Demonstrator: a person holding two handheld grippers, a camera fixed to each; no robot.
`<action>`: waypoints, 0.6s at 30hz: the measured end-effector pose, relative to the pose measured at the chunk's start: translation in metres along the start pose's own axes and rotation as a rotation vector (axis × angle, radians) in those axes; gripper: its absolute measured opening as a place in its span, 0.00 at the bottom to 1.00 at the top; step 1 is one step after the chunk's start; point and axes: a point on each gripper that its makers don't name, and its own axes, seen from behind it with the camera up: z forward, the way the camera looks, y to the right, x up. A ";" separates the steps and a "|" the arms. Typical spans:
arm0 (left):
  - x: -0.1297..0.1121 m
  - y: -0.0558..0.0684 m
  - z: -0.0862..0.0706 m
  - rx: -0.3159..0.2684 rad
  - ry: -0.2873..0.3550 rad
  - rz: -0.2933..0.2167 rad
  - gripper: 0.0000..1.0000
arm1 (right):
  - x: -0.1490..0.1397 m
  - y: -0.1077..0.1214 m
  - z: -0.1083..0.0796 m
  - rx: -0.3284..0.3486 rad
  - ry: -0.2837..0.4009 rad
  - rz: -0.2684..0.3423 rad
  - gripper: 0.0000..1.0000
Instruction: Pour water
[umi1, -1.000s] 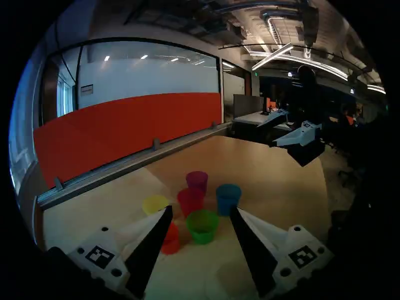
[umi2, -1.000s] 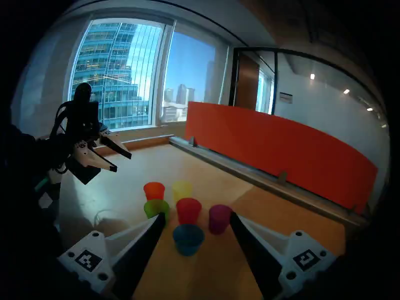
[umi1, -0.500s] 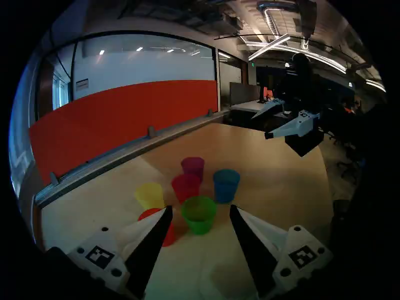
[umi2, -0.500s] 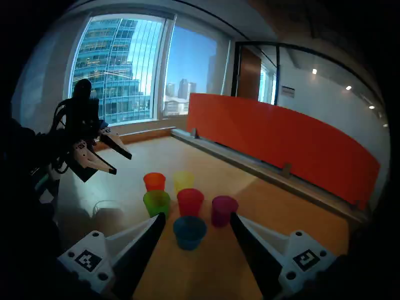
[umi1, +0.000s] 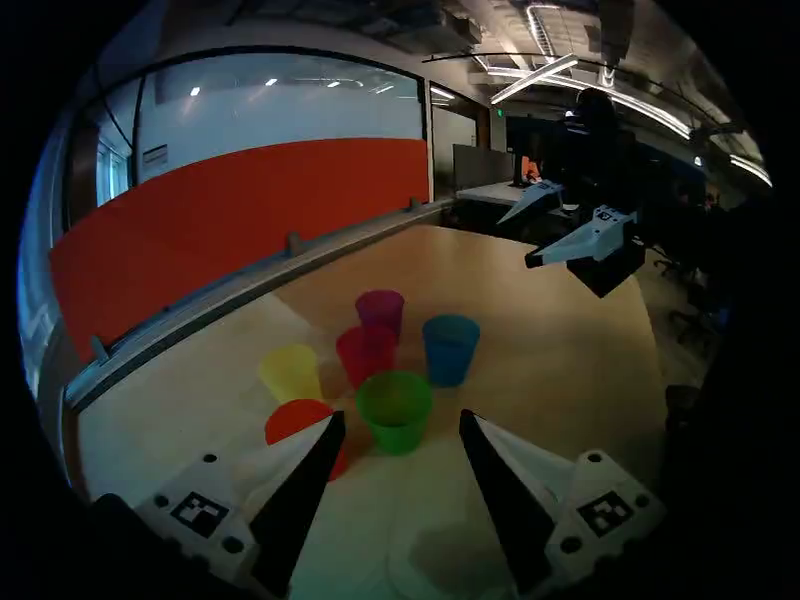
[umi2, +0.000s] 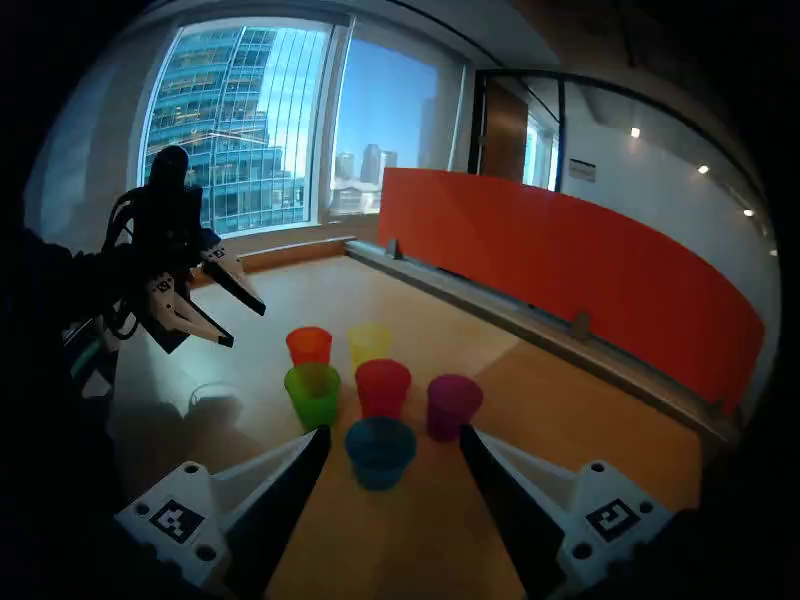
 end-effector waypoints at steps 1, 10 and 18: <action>-0.001 0.000 0.001 -0.002 -0.005 0.001 0.84 | -0.002 0.000 0.001 0.002 -0.005 0.000 1.00; -0.014 0.002 0.007 -0.020 -0.039 0.009 0.84 | -0.012 -0.002 0.014 0.018 -0.035 -0.006 1.00; -0.019 0.002 0.011 -0.026 -0.048 0.008 0.85 | -0.023 -0.003 0.025 0.029 -0.054 -0.008 1.00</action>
